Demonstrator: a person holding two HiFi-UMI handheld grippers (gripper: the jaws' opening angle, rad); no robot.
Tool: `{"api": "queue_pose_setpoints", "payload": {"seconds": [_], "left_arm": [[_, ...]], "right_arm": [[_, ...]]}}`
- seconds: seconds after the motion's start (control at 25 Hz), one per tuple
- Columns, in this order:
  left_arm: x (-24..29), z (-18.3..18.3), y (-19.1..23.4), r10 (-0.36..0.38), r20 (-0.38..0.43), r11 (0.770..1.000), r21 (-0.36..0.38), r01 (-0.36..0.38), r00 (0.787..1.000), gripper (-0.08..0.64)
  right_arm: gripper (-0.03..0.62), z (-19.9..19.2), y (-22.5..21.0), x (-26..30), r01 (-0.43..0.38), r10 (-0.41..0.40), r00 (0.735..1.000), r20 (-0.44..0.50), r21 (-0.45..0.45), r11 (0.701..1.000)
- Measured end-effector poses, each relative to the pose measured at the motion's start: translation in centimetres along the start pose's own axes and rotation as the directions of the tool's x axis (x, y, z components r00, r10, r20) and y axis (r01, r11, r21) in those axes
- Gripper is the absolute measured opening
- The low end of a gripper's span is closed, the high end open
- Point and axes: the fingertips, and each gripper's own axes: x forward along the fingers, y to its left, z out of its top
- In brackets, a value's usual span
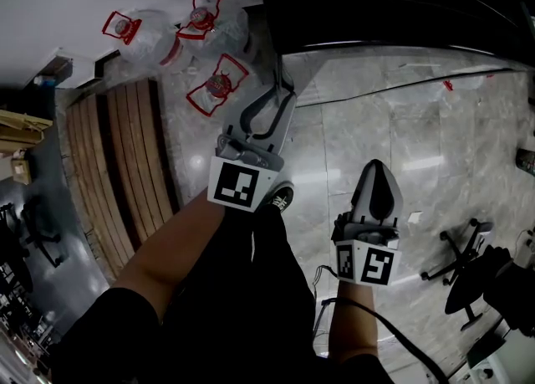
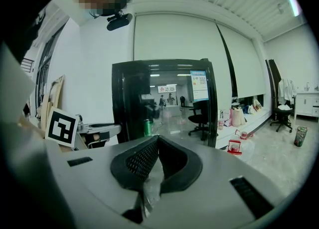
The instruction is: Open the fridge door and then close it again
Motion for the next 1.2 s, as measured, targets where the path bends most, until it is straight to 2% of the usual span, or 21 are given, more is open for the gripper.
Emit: {"api": "queue_pose_setpoints", "payload": {"seconds": [0.16,0.88,1.2], "left_arm": [[-0.2,0.0,-0.5,-0.001,-0.005,1.0,0.021,0.001,1.0,0.072],[-0.1,0.0,-0.4,0.008,-0.004,1.0,0.005,-0.008,1.0,0.074],[-0.1,0.0,-0.3,0.008,0.002,1.0,0.025,-0.008,1.0,0.074]], "right_arm": [[0.015,0.1,-0.4,-0.2,0.011,-0.011,1.0,0.005,0.006,1.0],[0.015,-0.3,-1.0,-1.3,0.031,-0.031,1.0,-0.006,-0.01,0.999],[0.015,-0.5,-0.8,-1.2,0.036,-0.036,0.999,-0.009,0.0,0.999]]}}
